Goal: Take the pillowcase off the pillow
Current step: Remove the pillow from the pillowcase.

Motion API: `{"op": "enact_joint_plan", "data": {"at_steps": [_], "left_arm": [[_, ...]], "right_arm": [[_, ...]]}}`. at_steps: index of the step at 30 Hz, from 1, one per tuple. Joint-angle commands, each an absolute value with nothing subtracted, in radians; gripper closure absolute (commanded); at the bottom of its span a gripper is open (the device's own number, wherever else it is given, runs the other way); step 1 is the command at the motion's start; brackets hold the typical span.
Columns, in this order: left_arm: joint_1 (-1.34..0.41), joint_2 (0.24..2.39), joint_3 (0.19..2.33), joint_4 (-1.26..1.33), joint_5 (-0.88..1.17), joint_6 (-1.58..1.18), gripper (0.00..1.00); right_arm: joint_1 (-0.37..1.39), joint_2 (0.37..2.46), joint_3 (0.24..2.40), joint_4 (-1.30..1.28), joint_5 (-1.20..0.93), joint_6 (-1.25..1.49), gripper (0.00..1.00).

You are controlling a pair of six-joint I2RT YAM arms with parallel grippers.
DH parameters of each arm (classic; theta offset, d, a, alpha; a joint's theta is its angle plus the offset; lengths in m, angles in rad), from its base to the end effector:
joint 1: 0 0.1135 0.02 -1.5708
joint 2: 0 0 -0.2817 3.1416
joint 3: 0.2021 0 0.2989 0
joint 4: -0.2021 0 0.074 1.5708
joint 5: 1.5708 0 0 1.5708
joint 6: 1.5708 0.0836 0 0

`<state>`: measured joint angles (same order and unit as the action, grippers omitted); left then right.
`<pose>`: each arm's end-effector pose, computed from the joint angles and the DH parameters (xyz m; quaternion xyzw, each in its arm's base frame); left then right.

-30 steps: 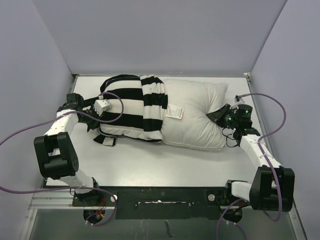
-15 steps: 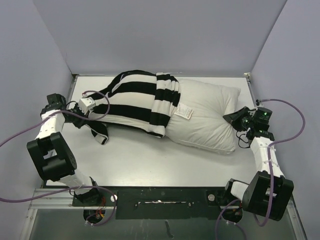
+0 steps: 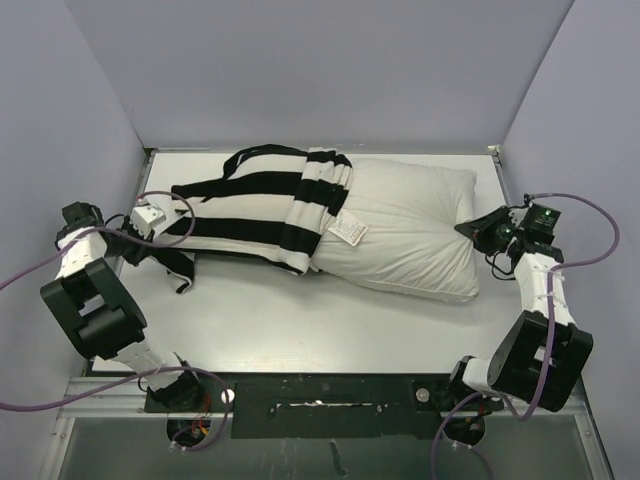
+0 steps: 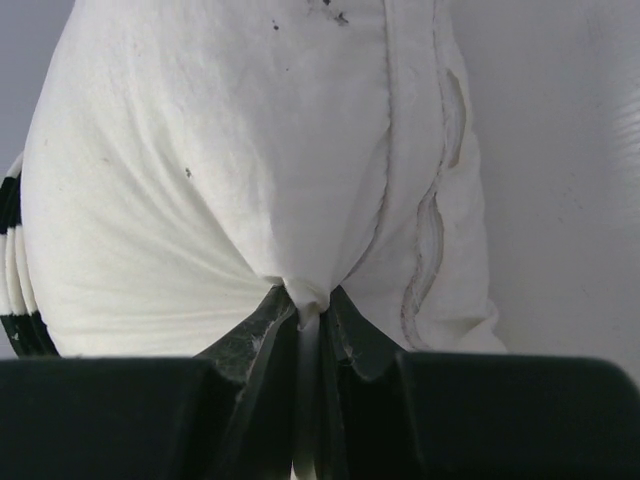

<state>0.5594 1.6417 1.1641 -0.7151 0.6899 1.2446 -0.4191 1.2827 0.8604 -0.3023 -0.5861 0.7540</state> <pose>0.3492 0.1559 0.1845 0.3704 0.8493 -0.0672 0.3702 0.3287 -0.0958 0.2231 0.3844 0.7927 0.3252 0.3437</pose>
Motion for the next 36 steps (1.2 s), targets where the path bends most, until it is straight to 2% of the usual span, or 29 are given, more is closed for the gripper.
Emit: {"op": "enact_joint_plan", "data": {"at_steps": [1, 9, 12, 13, 14, 15, 16, 17, 23, 29, 36], "left_arm": [[0.731, 1.705, 1.243, -0.51, 0.489, 1.348, 1.0], [0.749, 1.714, 1.239, -0.509, 0.515, 1.327, 1.0], [0.696, 1.702, 1.296, -0.743, 0.613, 1.35, 1.0], [0.668, 1.693, 1.317, -0.829, 0.657, 1.358, 0.83], [0.639, 1.682, 1.334, -0.903, 0.708, 1.358, 0.57], [0.61, 1.667, 1.35, -0.962, 0.759, 1.351, 0.24], [0.58, 1.651, 1.36, -1.003, 0.811, 1.339, 0.05], [0.551, 1.638, 1.373, -1.028, 0.856, 1.323, 0.03], [0.362, 1.674, 1.498, -0.967, 0.882, 1.134, 0.02], [0.26, 1.849, 1.66, -0.838, 0.831, 1.0, 0.02], [0.191, 2.086, 1.853, -0.901, 0.793, 1.107, 0.02]], "right_arm": [[-0.533, 1.328, 0.976, -0.265, -0.326, 0.703, 1.0], [-0.554, 1.352, 1.026, -0.296, -0.305, 0.701, 1.0], [-0.513, 1.344, 0.998, -0.203, -0.357, 0.706, 1.0], [-0.49, 1.347, 0.997, -0.176, -0.374, 0.695, 1.0], [-0.471, 1.348, 0.989, -0.134, -0.392, 0.677, 1.0], [-0.449, 1.342, 0.976, -0.089, -0.41, 0.657, 1.0], [-0.43, 1.331, 0.958, -0.015, -0.439, 0.632, 1.0], [-0.409, 1.314, 0.934, 0.063, -0.465, 0.609, 1.0], [-0.313, 1.213, 0.897, 0.344, -0.537, 0.418, 1.0], [-0.31, 1.163, 0.835, 0.565, -0.684, 0.35, 1.0], [-0.309, 1.178, 0.788, 0.716, -0.804, 0.349, 1.0]]}}
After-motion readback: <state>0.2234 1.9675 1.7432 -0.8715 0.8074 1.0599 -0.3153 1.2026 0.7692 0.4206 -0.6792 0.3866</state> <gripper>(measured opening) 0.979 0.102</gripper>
